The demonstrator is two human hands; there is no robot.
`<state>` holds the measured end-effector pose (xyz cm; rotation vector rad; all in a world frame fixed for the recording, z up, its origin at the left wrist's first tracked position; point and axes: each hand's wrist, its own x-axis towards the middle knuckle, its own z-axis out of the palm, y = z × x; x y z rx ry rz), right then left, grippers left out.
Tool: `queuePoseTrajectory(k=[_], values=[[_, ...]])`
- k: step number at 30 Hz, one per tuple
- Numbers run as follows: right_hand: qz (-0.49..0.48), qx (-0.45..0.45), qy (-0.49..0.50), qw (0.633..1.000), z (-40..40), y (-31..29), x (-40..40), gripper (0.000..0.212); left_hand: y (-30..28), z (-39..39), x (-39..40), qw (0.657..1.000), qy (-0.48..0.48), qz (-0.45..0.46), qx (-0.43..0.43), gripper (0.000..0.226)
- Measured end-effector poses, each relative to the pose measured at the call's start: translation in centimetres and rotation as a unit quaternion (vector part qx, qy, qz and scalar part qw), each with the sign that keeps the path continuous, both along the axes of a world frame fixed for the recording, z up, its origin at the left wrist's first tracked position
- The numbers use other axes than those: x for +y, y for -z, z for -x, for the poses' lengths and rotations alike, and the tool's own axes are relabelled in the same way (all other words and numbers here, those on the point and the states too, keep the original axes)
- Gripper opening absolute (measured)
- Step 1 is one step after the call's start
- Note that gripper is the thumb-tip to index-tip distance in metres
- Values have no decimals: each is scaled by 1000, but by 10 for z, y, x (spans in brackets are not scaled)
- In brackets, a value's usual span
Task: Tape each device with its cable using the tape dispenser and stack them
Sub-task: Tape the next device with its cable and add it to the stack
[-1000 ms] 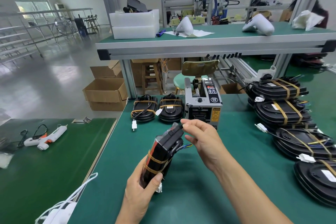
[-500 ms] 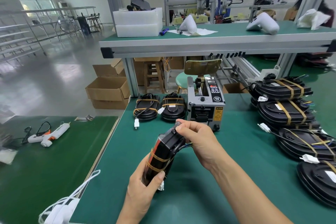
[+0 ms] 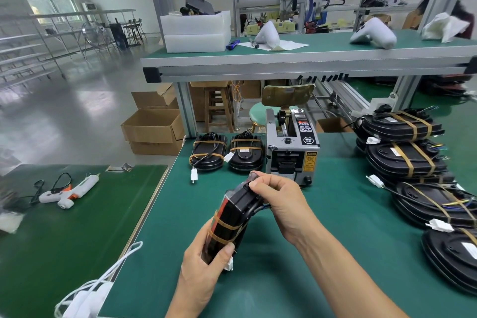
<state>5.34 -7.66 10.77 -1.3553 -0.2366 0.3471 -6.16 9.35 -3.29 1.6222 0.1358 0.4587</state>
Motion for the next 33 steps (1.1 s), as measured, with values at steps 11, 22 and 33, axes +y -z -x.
queuePoseTrajectory(k=[11, 22, 33], values=[[14, 0, 16, 1000, 2, -3, 1, 14, -3, 1, 0, 1000, -4, -3, -5, 76], [-16, 9, 6, 1000, 4, 2, 2, 7, -6, 3, 0, 1000, -12, -26, 11, 75], [-66, 20, -17, 998, 7, 5, -4, 15, -11, 4, -2, 999, 1, -31, 8, 72]])
